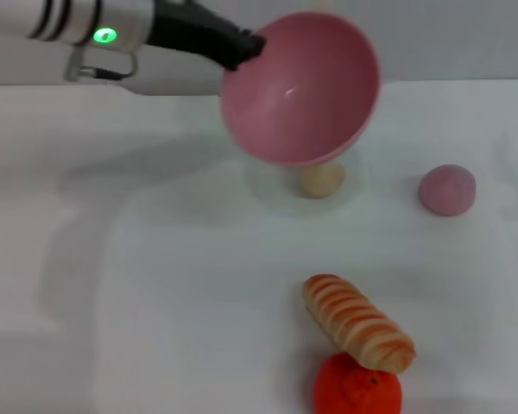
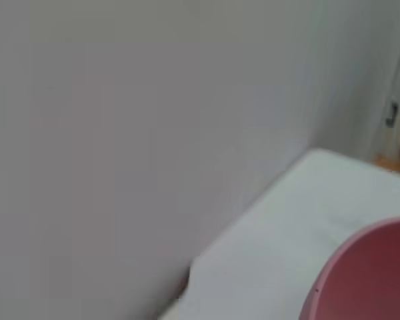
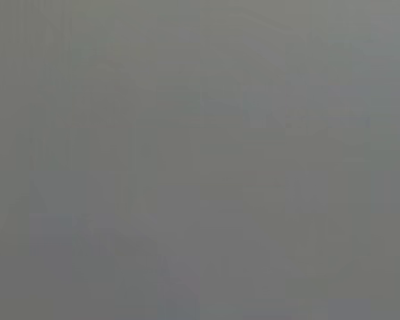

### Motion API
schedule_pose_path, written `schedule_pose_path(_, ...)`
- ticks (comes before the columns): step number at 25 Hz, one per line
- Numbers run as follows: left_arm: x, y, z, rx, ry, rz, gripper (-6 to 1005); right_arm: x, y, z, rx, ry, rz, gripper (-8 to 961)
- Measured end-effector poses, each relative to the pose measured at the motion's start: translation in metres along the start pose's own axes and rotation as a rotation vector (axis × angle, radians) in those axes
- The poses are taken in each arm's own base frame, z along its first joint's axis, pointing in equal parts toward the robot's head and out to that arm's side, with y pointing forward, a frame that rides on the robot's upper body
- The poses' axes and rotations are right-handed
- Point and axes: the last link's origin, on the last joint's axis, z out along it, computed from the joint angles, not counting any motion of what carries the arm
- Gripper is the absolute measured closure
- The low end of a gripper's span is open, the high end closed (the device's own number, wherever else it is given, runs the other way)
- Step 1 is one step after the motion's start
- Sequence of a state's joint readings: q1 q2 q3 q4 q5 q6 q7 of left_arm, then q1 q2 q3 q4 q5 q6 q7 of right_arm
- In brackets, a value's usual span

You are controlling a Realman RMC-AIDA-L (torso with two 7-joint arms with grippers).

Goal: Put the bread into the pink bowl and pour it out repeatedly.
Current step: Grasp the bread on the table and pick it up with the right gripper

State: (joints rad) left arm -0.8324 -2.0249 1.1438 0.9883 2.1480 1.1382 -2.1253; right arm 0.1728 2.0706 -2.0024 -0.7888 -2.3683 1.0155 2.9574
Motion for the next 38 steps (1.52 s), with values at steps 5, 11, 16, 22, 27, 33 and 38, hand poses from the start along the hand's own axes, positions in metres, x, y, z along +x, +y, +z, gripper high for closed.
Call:
schedule_pose_path(5, -0.008, -0.012, -0.019, 0.022, -0.188, 0.002, 955, 0.006, 0.005, 0.01, -0.021, 0.062, 0.008, 413)
schedule_pose_path(11, -0.012, -0.013, -0.027, 0.02, -0.229, -0.004, 955, 0.011, 0.012, 0.024, -0.043, 0.201, 0.055, 410)
schedule_pose_path(16, -0.051, -0.023, -0.048, 0.026, -0.318, -0.09, 955, 0.01, 0.02, 0.042, -0.097, 0.411, 0.115, 408)
schedule_pose_path(22, -0.065, -0.025, -0.052, 0.03, -0.333, -0.116, 955, -0.002, 0.038, 0.063, -0.262, 0.692, 0.076, 406)
schedule_pose_path(27, -0.069, -0.024, -0.054, 0.023, -0.342, -0.119, 955, -0.038, 0.058, 0.062, -0.459, 0.821, -0.032, 404)
schedule_pose_path(33, -0.072, -0.023, -0.054, 0.018, -0.35, -0.119, 956, -0.097, 0.068, 0.04, -0.68, 0.942, -0.141, 402)
schedule_pose_path(38, -0.073, -0.022, -0.054, 0.013, -0.356, -0.121, 956, -0.132, 0.071, 0.021, -0.807, 1.056, -0.227, 400)
